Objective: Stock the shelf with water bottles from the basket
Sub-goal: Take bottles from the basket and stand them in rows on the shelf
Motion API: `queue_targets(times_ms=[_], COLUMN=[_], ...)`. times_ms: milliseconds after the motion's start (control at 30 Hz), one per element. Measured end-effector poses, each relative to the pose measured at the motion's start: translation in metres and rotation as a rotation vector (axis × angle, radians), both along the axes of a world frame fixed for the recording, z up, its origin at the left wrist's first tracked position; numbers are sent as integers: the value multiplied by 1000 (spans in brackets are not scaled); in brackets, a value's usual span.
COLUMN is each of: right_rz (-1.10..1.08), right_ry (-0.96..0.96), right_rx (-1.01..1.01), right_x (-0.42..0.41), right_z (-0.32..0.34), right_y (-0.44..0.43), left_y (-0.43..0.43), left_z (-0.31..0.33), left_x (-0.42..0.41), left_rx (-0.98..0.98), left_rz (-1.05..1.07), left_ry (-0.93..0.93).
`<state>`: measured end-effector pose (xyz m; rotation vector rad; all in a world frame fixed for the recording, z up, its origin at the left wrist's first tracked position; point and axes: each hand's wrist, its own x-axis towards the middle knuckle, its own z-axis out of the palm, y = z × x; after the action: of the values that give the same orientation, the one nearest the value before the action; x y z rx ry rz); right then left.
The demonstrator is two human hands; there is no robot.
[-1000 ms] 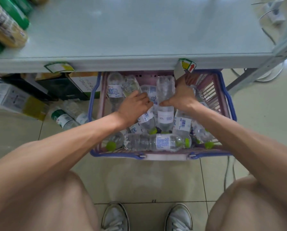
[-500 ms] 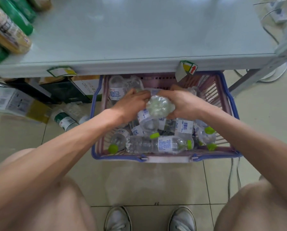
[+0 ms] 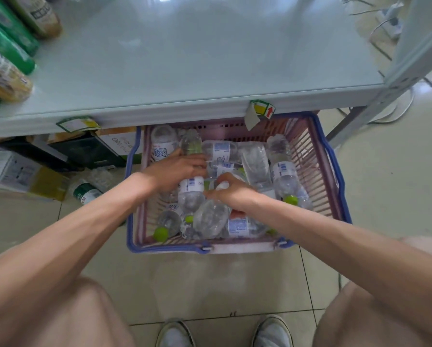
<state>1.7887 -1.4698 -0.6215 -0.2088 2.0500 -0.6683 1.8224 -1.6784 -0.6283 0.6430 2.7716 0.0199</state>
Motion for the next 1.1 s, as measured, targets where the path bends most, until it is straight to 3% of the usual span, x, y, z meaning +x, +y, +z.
queue_targets(times_ms=[100, 333, 500, 633, 800, 1100], right_rz=[141, 555, 540, 446, 353, 35], right_ry=[24, -55, -237, -327, -192, 126], right_rx=[-16, -142, -267, -506, -716, -1086], right_x=[-7, -55, -94, -112, -126, -138], right_z=[18, 86, 102, 120, 140, 173], right_y=[5, 44, 70, 79, 79, 22], left_y=[2, 6, -8, -28, -45, -81], left_z=[9, 84, 131, 150, 160, 199], left_x=[1, 14, 19, 19, 15, -39], left_rx=[61, 491, 776, 1018, 1189, 1384], left_rz=[13, 265, 351, 422, 448, 723], left_ry=[-61, -343, -440, -400, -295, 200])
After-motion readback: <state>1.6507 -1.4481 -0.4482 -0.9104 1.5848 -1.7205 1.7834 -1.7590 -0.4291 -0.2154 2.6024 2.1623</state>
